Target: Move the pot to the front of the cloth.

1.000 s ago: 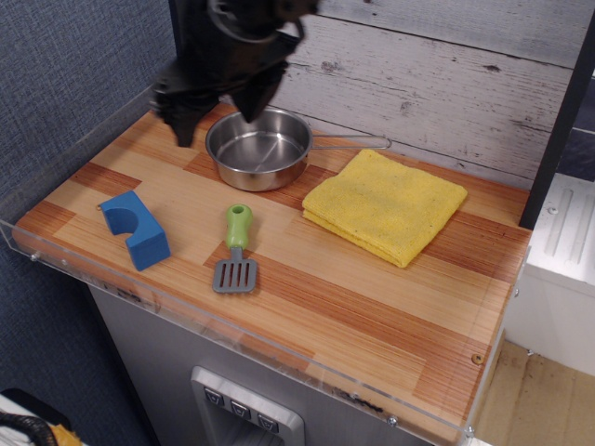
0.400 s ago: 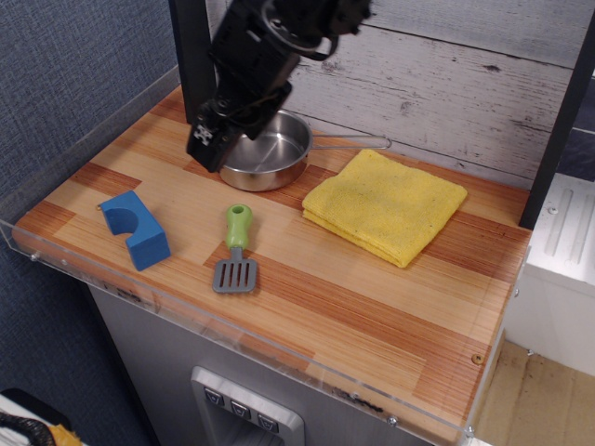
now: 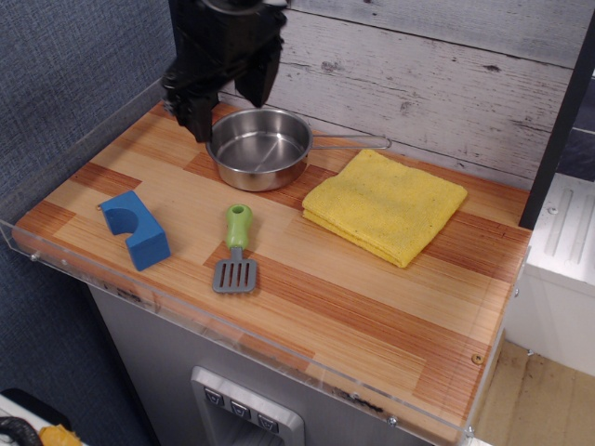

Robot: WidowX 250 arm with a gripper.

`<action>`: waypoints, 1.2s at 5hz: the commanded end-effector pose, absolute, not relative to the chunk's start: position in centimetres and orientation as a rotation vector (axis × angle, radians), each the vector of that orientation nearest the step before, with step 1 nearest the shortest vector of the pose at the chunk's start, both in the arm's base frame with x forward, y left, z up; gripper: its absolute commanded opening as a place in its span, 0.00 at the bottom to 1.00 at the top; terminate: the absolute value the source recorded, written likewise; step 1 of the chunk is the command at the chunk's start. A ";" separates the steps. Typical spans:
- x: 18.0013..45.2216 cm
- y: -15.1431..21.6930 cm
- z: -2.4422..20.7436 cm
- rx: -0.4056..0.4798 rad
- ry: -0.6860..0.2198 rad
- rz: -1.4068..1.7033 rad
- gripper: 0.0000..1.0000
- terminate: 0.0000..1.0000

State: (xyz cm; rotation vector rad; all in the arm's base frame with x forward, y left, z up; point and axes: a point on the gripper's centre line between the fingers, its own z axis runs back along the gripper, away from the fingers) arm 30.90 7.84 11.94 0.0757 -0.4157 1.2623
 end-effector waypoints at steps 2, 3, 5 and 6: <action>31.1 8.8 12.1 0.012 -0.415 1.321 1.00 0.00; 31.9 9.6 10.5 0.054 -0.401 1.335 1.00 0.00; 34.3 10.1 7.5 0.107 -0.377 1.350 1.00 0.00; 35.0 10.0 5.3 0.133 -0.352 1.350 1.00 0.00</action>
